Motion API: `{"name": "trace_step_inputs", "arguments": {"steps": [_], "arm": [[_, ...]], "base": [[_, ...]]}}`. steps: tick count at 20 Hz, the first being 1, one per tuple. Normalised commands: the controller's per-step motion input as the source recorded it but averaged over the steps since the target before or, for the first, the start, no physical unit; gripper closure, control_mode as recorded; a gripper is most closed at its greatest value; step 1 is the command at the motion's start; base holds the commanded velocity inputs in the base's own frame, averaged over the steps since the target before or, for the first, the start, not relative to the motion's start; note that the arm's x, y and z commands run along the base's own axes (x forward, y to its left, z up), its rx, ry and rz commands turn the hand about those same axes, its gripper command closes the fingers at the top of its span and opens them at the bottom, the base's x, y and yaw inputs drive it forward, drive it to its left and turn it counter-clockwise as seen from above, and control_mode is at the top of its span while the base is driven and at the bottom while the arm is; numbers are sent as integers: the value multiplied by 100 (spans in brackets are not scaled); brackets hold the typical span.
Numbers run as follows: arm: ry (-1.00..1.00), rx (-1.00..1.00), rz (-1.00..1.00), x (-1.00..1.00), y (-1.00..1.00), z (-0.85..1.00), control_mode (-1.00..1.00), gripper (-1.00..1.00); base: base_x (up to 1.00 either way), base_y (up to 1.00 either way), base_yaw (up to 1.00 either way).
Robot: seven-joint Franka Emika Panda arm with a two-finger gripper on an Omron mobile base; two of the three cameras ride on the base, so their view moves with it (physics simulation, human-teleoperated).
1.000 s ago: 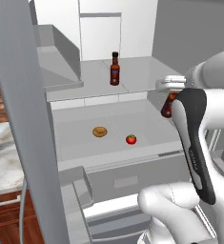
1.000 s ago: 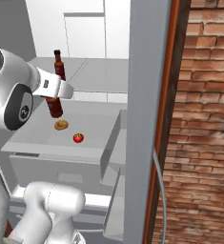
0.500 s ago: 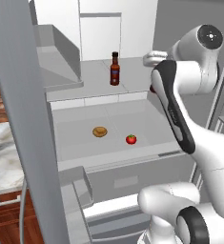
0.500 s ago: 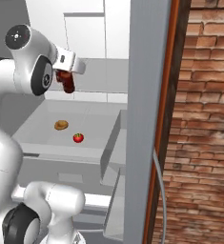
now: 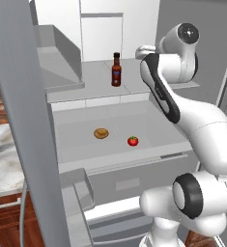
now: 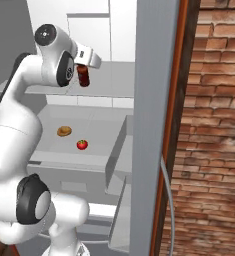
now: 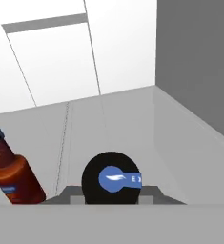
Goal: Place the condiment bottle and condiment bottle from the counter to the top shelf of the fridge. If the existing items in the fridge are on the top shelf, move them to other shelves.
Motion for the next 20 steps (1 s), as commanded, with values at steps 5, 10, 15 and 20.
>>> {"name": "trace_step_inputs", "arguments": {"steps": [5,10,15,20], "arm": [[1,0,0,59,-10,-16,-100,100],[5,-5,0,6,-12,-41,-100,100],[2,-5,0,4,-3,-31,-100,100],[0,-1,0,21,0,-12,-100,100]], "base": [[0,0,0],[0,0,0],[0,0,0],[0,0,0]]}}
